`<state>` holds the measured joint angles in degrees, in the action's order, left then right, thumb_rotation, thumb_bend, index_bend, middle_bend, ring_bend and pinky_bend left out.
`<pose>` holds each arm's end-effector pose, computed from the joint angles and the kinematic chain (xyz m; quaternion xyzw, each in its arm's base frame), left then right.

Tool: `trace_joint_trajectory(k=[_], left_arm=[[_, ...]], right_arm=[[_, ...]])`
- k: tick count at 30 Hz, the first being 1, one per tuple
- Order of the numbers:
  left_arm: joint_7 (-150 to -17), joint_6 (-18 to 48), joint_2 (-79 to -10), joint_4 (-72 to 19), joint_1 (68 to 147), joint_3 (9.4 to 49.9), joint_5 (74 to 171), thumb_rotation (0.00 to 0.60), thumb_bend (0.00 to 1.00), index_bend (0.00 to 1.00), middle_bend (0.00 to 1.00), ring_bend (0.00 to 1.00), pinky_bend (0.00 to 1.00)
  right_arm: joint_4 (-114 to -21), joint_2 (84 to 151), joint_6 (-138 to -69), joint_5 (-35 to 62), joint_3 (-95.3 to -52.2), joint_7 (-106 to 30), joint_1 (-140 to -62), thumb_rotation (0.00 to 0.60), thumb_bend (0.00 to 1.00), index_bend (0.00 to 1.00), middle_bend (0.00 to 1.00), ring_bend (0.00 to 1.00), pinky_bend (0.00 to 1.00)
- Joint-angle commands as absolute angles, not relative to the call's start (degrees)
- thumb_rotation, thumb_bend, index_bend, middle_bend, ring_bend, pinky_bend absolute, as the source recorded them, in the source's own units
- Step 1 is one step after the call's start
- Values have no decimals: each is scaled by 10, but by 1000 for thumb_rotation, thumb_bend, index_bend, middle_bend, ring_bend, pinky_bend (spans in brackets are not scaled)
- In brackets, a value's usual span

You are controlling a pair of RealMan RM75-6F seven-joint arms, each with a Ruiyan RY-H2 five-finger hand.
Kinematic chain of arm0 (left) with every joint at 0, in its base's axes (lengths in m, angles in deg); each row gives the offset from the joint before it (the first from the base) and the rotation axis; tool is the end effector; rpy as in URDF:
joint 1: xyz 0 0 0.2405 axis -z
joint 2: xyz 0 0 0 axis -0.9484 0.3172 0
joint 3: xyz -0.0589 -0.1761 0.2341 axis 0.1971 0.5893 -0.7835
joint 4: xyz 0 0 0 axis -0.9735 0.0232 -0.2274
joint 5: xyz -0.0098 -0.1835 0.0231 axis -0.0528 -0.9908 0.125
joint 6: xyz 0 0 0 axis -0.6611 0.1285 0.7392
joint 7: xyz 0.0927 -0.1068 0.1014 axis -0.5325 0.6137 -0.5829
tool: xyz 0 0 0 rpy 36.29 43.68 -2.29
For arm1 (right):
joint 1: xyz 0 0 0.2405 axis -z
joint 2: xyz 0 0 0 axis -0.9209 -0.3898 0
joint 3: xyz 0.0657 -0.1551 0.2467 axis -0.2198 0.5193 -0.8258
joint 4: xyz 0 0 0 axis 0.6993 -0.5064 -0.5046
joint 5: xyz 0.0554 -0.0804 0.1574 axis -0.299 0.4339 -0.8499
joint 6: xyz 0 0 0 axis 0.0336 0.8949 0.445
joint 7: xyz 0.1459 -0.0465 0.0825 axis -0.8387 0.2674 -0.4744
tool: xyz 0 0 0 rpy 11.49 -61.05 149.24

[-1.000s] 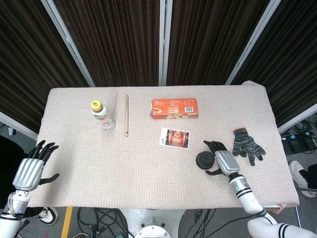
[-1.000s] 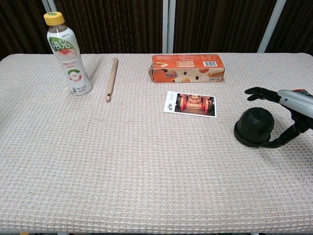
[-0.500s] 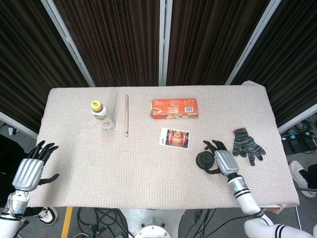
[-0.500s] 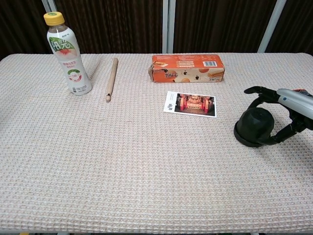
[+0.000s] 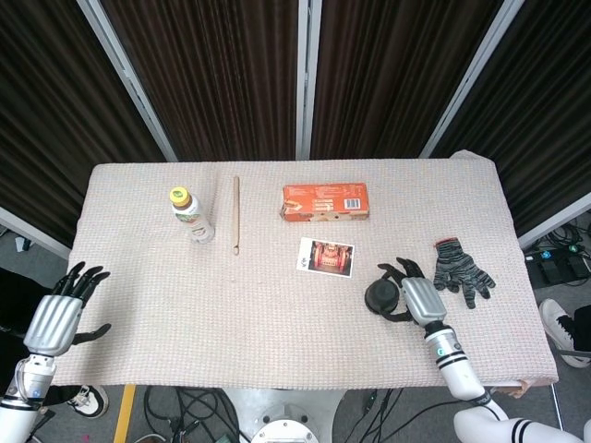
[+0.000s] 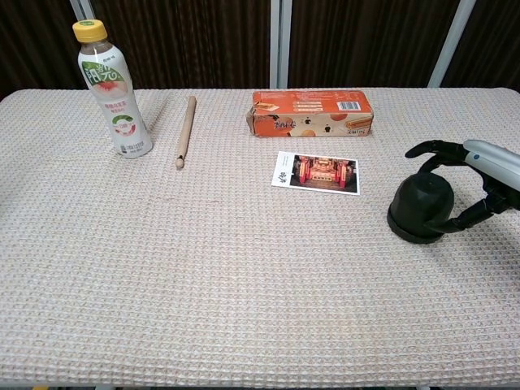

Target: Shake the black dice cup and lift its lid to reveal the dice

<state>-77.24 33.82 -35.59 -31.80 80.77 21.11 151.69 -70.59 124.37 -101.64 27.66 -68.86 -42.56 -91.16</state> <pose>-0.3510 0.2310 0.1393 -0.6428 -0.3798 -0.3978 0.5333 -0.2864 -0.3171 0.0025 0.6310 -0.5175 0.4085 0.4087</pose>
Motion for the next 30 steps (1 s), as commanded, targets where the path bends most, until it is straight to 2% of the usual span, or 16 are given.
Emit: trace_joint_trajectory(k=[1,11,23,30], left_arm=[[-773,339,-356,-318,808,211,1517,600,123,167,120,0,192],[-774,339,-355,-321,808,211,1518,600,123,167,120,0,192],[-780,336,-356,-323,810,210,1519,600,124,167,120,0,192],[-784,332,-357,-323,811,210,1516,600,123,167,121,0,192]], right_arm=[[-714,1240,-1028,286,-690,-433,-908,600,127,178,405,0,0],[-738,1209,-1070,292,-708,-453,-893,600,127,178,405,0,0],[-661,1209,-1062,243,-733,-483,-882,600,140,178,400,0,0],[-621,1236,-1060,243,-748,-501,-894,600,141,178,388,0,0]])
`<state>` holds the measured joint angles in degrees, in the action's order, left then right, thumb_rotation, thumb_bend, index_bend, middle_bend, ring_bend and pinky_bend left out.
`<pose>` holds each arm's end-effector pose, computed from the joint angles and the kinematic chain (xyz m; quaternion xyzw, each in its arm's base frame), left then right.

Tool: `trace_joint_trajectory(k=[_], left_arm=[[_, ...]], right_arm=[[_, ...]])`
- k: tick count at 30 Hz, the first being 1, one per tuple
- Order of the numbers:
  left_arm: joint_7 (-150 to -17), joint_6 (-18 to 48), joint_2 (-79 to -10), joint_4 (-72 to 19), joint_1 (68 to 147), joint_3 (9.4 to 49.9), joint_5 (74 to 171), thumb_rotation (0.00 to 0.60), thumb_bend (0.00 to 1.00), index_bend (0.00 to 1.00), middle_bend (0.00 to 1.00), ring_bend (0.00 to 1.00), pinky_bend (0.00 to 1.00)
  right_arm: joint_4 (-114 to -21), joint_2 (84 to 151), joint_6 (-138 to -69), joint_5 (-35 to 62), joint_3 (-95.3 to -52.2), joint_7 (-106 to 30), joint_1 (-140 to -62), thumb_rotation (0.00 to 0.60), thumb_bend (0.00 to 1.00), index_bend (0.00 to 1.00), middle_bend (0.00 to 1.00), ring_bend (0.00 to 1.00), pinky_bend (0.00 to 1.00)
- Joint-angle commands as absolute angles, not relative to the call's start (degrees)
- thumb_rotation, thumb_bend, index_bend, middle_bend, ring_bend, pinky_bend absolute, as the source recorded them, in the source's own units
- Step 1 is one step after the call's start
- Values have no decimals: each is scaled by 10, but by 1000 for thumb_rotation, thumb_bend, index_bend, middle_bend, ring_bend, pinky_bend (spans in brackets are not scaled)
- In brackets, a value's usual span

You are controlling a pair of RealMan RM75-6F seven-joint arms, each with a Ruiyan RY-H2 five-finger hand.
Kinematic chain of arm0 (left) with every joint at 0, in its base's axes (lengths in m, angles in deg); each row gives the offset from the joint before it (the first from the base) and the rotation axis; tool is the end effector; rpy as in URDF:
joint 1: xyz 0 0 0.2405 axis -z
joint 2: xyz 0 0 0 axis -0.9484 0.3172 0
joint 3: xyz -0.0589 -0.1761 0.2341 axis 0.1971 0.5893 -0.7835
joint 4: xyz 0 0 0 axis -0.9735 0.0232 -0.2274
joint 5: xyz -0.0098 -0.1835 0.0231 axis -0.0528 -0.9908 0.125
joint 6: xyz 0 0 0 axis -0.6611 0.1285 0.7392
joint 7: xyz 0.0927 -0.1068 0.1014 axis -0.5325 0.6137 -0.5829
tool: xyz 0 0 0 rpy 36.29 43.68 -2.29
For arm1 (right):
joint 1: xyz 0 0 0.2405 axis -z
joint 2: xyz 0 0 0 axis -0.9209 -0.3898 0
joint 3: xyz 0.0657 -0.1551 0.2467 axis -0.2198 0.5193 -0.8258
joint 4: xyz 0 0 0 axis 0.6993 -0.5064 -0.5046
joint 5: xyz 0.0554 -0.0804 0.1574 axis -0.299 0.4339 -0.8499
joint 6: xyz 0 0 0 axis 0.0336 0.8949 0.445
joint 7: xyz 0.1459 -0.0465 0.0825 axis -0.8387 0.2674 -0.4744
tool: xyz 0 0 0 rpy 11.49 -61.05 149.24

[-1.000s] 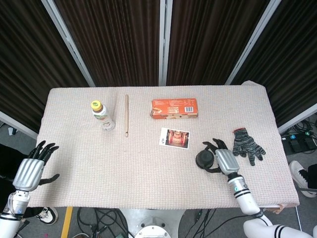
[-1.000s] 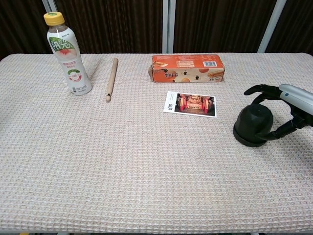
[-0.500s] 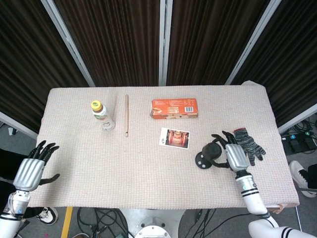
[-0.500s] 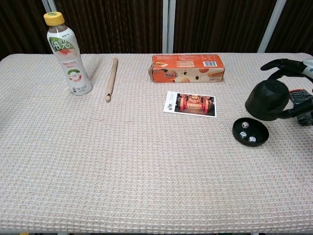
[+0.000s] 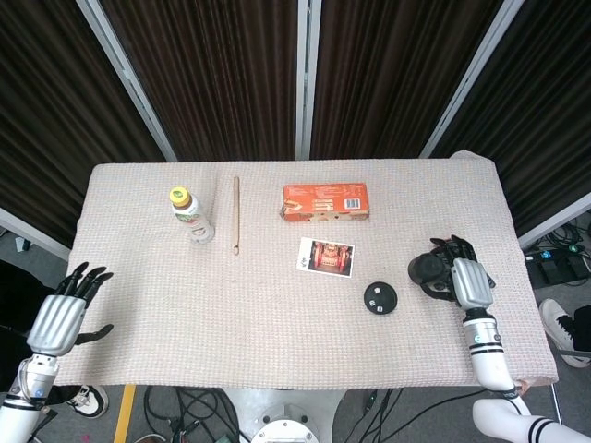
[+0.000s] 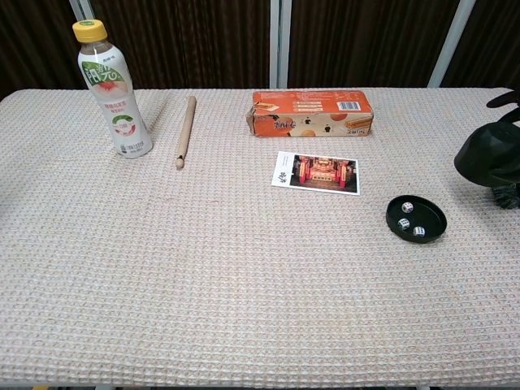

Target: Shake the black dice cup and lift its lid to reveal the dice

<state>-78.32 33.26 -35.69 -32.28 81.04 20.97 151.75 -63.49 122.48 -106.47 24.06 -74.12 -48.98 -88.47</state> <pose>-0.3491 0.2318 0.1359 -0.6483 -0.3783 -0.3930 0.5312 -0.3338 -0.3367 0.0632 0.5398 -0.5092 0.4477 0.4989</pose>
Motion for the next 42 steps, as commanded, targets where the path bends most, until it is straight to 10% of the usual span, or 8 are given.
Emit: trace_joint_trajectory(k=[1,8,16,32,42], left_arm=[[-784,331,-357,-322,811,210,1515,600,124,167,120,0,192],[-785,326,-358,-319,810,211,1509,600,123,167,121,0,192],[-784,327,-358,-318,810,212,1508,600,123,167,120,0,192],[-795,340,-350,-335,809,218,1511,600,124,167,121,0,192],[-792,343,-360,-320,808,219,1510,600,123,167,120,0,192]], right_arm=[[-614,1241,-1058,244,-751,-502,-898,600,140,178,388,0,0],[-571,1273,-1025,240,-762,-495,-930,600,127,138,364,0,0],[-573,1263,-1025,257,-754,-507,-933,600,0,0,8,0,0],[-696,1115,-1177,342,-674,-411,-821,600,86,0,10,0,0],[-684,1145,-1252,335,-665,-313,-764,600,115,0,48,0,0]])
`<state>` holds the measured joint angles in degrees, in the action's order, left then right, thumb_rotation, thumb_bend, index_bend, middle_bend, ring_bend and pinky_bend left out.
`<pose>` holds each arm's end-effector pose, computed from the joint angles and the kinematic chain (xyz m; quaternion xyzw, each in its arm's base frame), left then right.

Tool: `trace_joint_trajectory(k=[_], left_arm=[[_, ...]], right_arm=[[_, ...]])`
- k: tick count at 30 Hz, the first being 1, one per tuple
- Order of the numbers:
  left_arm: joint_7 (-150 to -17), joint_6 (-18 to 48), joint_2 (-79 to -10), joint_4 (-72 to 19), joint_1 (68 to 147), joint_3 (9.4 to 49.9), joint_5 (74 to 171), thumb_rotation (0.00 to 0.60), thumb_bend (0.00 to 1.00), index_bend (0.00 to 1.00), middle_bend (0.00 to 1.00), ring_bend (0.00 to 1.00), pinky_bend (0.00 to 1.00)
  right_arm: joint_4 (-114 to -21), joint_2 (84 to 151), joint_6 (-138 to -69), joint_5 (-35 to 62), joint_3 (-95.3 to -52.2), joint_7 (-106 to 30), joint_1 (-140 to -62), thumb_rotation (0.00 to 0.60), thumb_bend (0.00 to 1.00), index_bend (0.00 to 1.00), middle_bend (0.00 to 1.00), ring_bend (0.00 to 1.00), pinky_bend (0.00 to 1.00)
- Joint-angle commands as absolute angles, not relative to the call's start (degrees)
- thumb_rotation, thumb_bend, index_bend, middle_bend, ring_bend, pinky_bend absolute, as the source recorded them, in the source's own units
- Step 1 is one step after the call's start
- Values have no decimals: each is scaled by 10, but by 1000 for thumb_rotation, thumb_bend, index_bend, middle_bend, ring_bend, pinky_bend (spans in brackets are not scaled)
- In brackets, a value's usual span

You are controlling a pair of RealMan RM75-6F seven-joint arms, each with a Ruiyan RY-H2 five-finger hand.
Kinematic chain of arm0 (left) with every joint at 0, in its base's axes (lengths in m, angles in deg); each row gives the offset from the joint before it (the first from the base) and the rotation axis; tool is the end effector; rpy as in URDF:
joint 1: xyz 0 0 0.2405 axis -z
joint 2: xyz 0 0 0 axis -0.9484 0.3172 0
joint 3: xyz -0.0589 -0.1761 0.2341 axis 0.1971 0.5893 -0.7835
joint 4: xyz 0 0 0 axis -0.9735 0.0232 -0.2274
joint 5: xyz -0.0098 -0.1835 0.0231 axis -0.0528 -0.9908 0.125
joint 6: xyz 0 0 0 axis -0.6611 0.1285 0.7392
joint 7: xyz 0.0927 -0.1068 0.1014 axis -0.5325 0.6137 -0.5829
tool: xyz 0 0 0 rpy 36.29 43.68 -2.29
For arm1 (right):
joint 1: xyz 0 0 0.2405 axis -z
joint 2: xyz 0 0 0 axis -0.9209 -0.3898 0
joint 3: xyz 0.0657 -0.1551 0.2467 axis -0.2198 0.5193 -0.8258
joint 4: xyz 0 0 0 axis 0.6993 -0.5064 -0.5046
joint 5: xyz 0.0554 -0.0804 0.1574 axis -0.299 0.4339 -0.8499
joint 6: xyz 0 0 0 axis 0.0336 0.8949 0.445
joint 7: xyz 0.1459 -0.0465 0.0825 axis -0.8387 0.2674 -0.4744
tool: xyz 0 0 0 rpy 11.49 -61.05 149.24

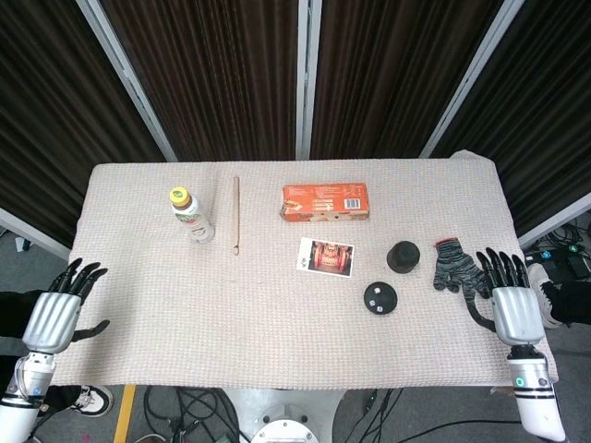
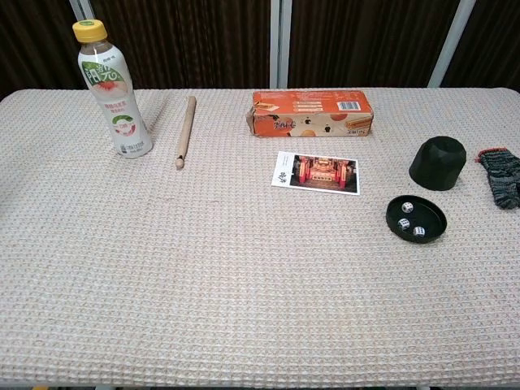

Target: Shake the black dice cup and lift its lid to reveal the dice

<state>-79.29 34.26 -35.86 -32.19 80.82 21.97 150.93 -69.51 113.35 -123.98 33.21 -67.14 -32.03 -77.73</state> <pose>-0.3493 0.2343 0.1416 -0.6389 -0.3686 -0.3970 0.5461 -0.3557 -0.2536 0.1342 0.6056 -0.3457 0.3776 0.6092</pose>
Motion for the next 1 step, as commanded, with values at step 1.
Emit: trace_joint_trajectory(k=[1], left_arm=[[-792,344,-360,-320,808,219,1510,600,124,167,120,0,192]], right_arm=[[-683,1146,-1252,337,-665,-316,-764,600,115,0,48,0,0]])
